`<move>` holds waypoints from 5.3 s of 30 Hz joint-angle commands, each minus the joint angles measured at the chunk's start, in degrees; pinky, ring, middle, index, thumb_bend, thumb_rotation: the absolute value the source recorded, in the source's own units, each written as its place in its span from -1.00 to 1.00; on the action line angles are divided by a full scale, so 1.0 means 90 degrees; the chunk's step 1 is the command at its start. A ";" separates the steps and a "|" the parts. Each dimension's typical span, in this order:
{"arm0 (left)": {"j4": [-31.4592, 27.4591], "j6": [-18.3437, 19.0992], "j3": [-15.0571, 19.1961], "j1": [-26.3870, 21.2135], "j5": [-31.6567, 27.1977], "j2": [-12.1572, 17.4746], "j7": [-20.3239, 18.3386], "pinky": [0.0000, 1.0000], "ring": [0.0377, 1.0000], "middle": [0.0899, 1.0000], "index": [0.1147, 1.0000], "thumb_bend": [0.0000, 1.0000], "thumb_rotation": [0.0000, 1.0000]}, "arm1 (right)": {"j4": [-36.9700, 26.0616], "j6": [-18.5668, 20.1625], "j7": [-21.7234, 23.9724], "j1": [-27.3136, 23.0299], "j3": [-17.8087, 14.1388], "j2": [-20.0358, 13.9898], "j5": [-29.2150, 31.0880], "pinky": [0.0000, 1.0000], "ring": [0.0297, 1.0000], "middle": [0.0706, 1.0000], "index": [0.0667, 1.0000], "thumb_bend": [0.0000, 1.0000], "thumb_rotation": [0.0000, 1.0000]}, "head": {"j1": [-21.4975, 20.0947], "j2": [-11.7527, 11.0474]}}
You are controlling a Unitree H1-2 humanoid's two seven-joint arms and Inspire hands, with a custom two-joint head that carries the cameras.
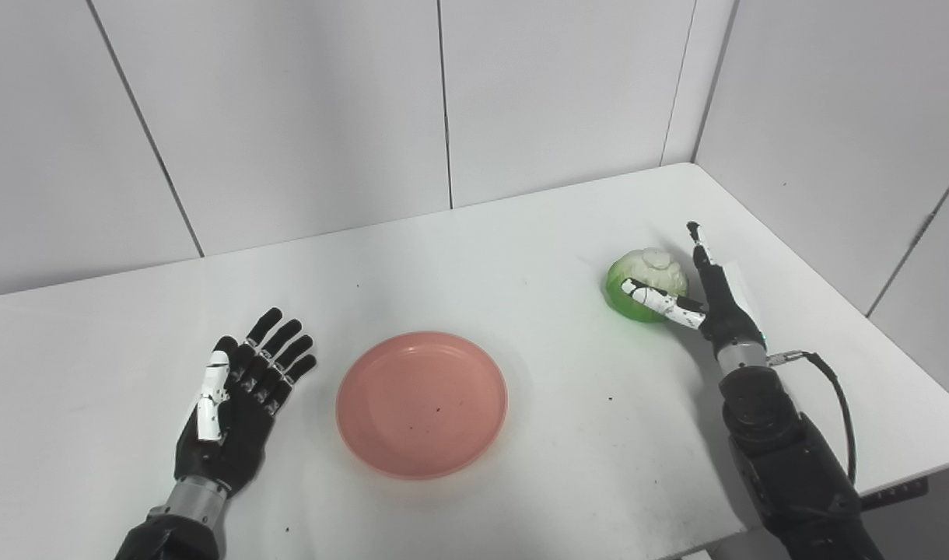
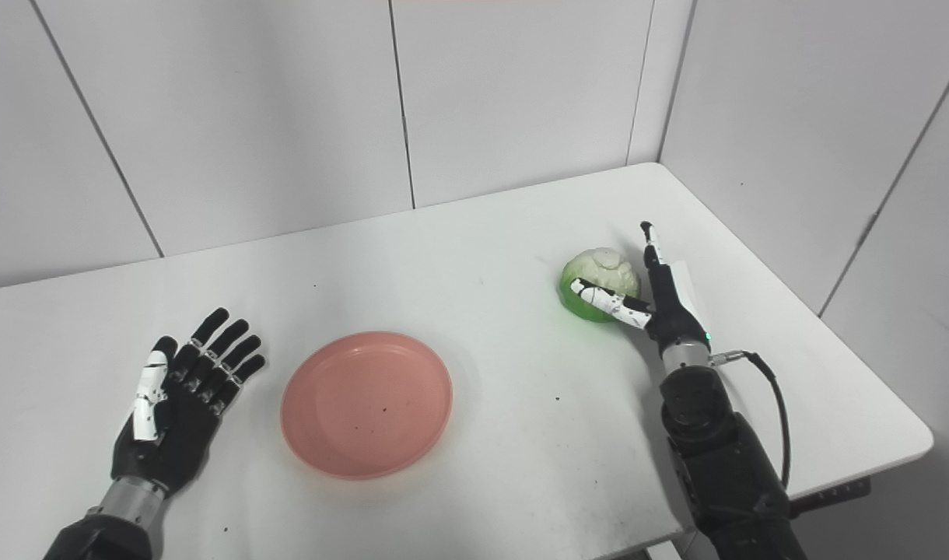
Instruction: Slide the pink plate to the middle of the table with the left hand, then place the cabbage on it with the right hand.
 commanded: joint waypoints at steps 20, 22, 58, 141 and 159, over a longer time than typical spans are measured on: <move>-0.0034 0.0063 -0.0055 0.0318 0.0141 0.0016 0.0157 0.73 0.71 0.71 0.69 -0.24 1.00 | -0.0324 -0.0407 0.0399 -0.0386 0.0304 -0.0366 0.0125 0.89 0.98 0.97 1.00 1.00 0.01 | 0.0068 0.0014; -0.0040 0.0063 -0.0063 0.0325 0.0146 0.0009 0.0156 0.73 0.71 0.71 0.69 -0.24 1.00 | -0.0289 -0.0356 0.0439 -0.0431 0.0347 -0.0384 0.0072 0.88 0.98 0.97 1.00 1.00 0.01 | 0.0071 0.0015; -0.0273 0.0204 -0.0145 0.0432 0.0183 -0.0028 0.0286 0.71 0.69 0.68 0.67 -0.21 1.00 | 0.0602 -0.0215 0.0170 -0.0867 0.0605 -0.0407 -0.0434 0.14 0.21 0.23 0.25 0.92 -0.85 | 0.0137 0.0066; -0.0657 0.0258 -0.0675 0.0350 0.1377 -0.1155 0.1683 0.76 0.72 0.71 0.70 -0.22 1.00 | -0.1991 -0.0308 0.1407 -0.0173 0.2450 0.1245 -0.0854 -0.23 -0.18 -0.15 -0.07 0.06 -1.00 | 0.2513 0.0351; -0.0730 0.0388 -0.0738 0.0314 0.1444 -0.1209 0.1770 0.74 0.70 0.69 0.68 -0.22 1.00 | -0.1703 -0.0808 0.1388 -0.0046 0.2804 0.1322 -0.1100 -0.27 -0.20 -0.17 -0.04 0.06 -1.00 | 0.2617 0.0462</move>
